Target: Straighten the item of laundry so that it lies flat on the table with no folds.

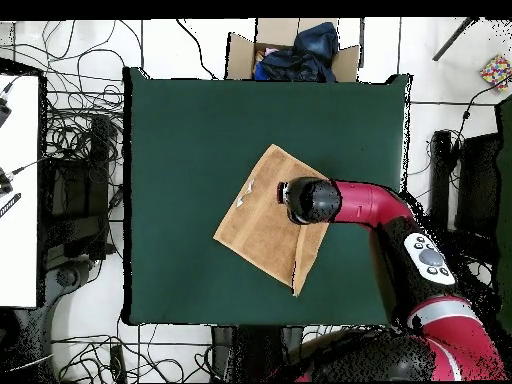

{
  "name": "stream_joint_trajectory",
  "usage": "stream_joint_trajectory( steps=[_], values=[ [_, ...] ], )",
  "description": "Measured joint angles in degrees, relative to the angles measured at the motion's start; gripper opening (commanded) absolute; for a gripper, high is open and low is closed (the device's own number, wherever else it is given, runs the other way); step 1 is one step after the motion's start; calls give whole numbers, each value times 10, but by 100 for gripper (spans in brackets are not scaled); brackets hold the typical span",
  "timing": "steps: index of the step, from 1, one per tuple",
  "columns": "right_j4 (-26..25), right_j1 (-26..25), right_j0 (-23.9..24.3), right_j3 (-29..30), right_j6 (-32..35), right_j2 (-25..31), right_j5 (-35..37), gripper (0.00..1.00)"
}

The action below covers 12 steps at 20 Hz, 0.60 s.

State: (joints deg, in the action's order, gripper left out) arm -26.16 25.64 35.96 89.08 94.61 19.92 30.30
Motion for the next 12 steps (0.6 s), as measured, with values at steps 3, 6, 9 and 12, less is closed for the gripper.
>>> stream_joint_trajectory(
  steps=[3,6,9,12],
  values=[
    [-10,-17,-3,-7,0,-4,-22,100],
    [-17,-35,-8,-12,0,-13,-48,100],
    [-17,-36,-9,-12,0,-15,-54,100],
    [-17,-35,-10,-12,0,-15,-54,100]
  ],
)
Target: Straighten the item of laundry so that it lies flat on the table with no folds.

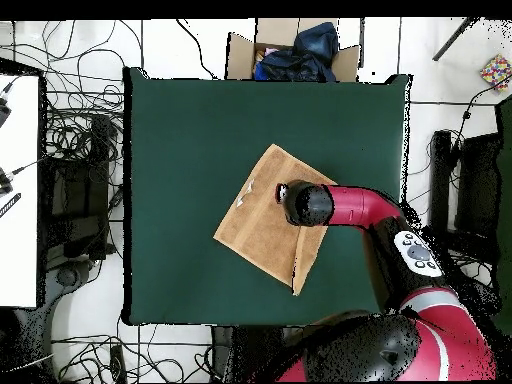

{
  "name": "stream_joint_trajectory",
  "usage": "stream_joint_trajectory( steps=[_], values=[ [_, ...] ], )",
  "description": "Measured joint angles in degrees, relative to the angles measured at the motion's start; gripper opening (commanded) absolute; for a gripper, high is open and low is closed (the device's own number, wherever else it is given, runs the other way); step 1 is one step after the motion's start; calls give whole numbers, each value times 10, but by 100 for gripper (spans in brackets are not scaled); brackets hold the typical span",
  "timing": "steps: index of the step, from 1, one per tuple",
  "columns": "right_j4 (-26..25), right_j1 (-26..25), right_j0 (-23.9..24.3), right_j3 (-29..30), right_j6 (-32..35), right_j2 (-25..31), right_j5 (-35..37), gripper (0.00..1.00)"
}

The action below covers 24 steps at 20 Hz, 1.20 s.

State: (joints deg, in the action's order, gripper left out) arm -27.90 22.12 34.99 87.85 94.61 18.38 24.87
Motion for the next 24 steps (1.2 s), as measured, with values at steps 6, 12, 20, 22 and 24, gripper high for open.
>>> stream_joint_trajectory(
  steps=[6,12,20,22,24],
  values=[
    [0,0,2,0,0,0,0,100],
    [0,3,9,2,0,1,0,100],
    [-1,12,35,2,0,0,0,100],
    [-1,14,40,2,0,0,0,100],
    [-1,20,50,2,0,0,0,100]
  ],
)
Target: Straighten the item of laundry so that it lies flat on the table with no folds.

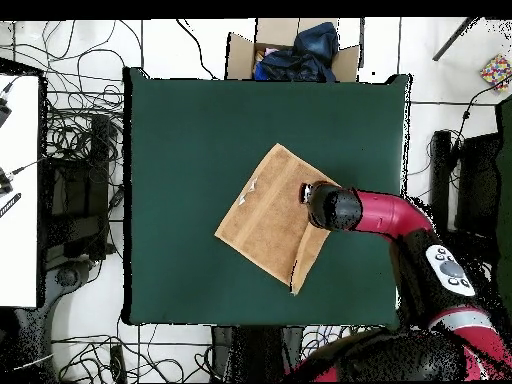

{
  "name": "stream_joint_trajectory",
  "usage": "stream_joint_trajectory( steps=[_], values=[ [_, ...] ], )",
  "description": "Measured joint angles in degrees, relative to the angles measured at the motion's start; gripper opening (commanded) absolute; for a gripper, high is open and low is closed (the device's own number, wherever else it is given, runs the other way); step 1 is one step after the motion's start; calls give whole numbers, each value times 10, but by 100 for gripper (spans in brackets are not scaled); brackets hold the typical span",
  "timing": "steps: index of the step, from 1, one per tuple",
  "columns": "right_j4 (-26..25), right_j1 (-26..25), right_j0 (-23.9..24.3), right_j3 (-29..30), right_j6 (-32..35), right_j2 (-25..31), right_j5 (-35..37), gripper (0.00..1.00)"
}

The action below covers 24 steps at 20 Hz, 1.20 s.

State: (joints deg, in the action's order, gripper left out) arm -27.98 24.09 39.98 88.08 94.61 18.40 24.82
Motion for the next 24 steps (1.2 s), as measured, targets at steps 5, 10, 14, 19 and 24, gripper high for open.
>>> stream_joint_trajectory(
  steps=[5,10,14,19,24],
  values=[
    [0,7,6,0,0,0,0,100],
    [0,14,6,0,0,0,1,100],
    [0,19,7,0,0,0,10,100],
    [0,28,14,1,0,2,31,100],
    [0,42,33,1,0,9,77,100]
  ],
)
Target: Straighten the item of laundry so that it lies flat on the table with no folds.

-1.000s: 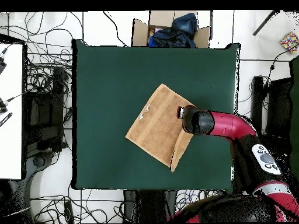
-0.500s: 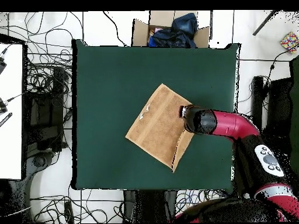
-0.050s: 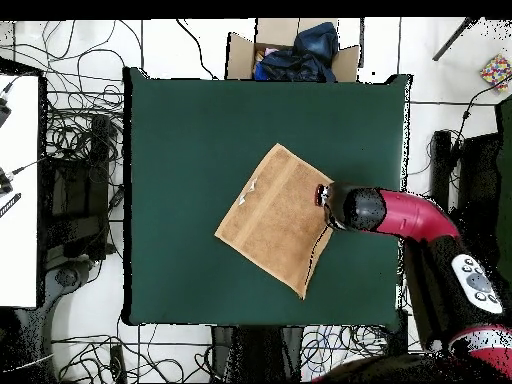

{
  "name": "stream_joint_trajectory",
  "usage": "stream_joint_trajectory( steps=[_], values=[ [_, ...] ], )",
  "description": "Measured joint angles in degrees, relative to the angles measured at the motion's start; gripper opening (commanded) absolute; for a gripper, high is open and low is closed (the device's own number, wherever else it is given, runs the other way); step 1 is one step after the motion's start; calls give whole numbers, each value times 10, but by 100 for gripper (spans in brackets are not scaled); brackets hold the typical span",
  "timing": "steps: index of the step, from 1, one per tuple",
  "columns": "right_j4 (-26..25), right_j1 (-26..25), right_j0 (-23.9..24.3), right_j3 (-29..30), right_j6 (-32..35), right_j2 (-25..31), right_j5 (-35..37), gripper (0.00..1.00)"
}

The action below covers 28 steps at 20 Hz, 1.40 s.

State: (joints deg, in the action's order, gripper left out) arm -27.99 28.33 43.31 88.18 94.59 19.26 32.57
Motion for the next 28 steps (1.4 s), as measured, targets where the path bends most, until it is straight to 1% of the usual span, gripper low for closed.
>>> stream_joint_trajectory(
  steps=[3,6,12,16,17,20,21,24,25,28],
  values=[
    [0,9,12,0,-2,3,30,100],
    [0,24,36,-2,-21,10,80,100],
    [0,46,53,-7,-57,21,118,100],
    [0,67,57,-1,-70,30,120,100],
    [4,86,58,8,-70,38,120,100],
    [11,105,58,20,-70,44,120,100],
    [18,124,58,32,-70,50,120,100],
    [30,152,58,52,-70,57,120,100],
    [38,169,57,64,-70,60,120,100],
    [46,196,55,82,-70,63,120,100]
  ],
)
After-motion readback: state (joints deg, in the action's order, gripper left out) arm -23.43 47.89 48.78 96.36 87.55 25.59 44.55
